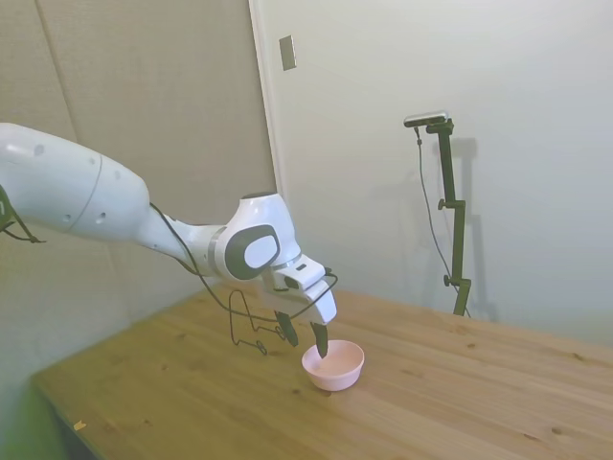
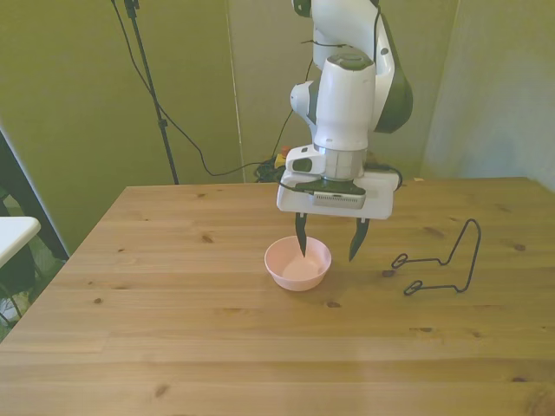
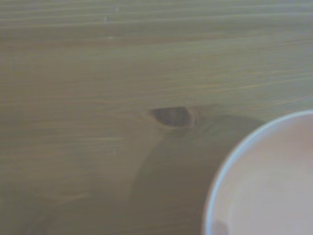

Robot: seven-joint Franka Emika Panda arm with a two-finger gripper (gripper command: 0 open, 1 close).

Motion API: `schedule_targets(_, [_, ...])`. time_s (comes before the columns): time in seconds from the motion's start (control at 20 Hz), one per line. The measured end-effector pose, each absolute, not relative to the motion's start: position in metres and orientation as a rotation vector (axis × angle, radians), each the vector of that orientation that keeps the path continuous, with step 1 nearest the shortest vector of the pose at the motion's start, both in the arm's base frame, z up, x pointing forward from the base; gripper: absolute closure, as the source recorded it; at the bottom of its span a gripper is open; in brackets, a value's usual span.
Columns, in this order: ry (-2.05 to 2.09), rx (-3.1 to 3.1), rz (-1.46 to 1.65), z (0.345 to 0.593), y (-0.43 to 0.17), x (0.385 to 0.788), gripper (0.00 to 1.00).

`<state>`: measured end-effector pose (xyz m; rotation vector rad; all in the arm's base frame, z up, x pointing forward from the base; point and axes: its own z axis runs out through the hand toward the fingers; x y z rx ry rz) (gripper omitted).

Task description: Load the bowl

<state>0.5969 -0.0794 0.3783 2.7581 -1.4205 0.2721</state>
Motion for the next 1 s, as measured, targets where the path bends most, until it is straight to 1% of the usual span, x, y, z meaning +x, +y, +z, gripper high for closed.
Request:
schedule_targets(0.2, [-1.433,2.742,0.269,0.364,-0.083,0.602,1.0])
schedule_targets(0.55, [-1.441,2.735,0.263,0.361,-0.085,0.601,1.0])
schedule_targets(1.0, [-1.462,2.733,0.24,0.35,-0.087,0.602,1.0])
